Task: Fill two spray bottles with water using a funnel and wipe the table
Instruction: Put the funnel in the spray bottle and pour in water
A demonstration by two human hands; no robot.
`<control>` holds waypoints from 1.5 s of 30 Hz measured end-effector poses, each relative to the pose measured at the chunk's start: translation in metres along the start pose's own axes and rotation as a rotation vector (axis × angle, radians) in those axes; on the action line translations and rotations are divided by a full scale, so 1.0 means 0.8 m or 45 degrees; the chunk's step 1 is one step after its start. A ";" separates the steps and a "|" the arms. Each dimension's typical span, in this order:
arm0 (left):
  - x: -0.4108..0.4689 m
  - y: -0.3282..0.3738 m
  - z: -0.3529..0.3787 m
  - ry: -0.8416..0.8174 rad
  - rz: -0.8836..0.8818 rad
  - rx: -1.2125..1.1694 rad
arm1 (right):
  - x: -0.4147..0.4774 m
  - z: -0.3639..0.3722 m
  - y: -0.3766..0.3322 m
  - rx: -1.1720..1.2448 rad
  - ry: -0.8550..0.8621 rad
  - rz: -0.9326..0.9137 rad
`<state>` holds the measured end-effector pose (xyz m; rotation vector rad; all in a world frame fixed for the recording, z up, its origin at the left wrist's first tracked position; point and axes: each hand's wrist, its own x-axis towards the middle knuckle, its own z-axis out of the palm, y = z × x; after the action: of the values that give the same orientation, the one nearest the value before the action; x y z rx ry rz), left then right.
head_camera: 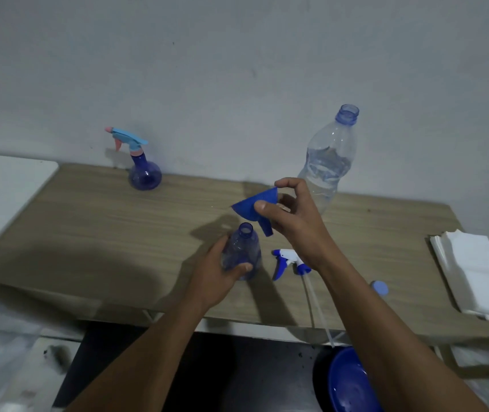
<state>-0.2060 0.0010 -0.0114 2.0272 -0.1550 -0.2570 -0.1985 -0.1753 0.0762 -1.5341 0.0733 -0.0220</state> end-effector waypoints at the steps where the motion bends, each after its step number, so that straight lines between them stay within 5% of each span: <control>1: 0.000 0.000 -0.001 -0.003 -0.002 0.012 | -0.002 0.003 0.000 -0.015 0.008 -0.028; 10: -0.003 0.008 -0.007 -0.038 0.002 0.035 | -0.002 0.019 0.010 -0.117 0.132 -0.237; 27: -0.001 0.009 -0.007 -0.024 -0.052 0.120 | -0.021 0.011 0.047 -0.543 -0.027 -0.187; 45: 0.002 0.016 -0.009 0.052 -0.019 0.050 | -0.023 0.010 0.032 -0.693 0.173 -0.276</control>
<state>-0.2031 0.0008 0.0032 2.0719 -0.1199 -0.2234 -0.2175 -0.1651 0.0518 -2.0783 0.0206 -0.2995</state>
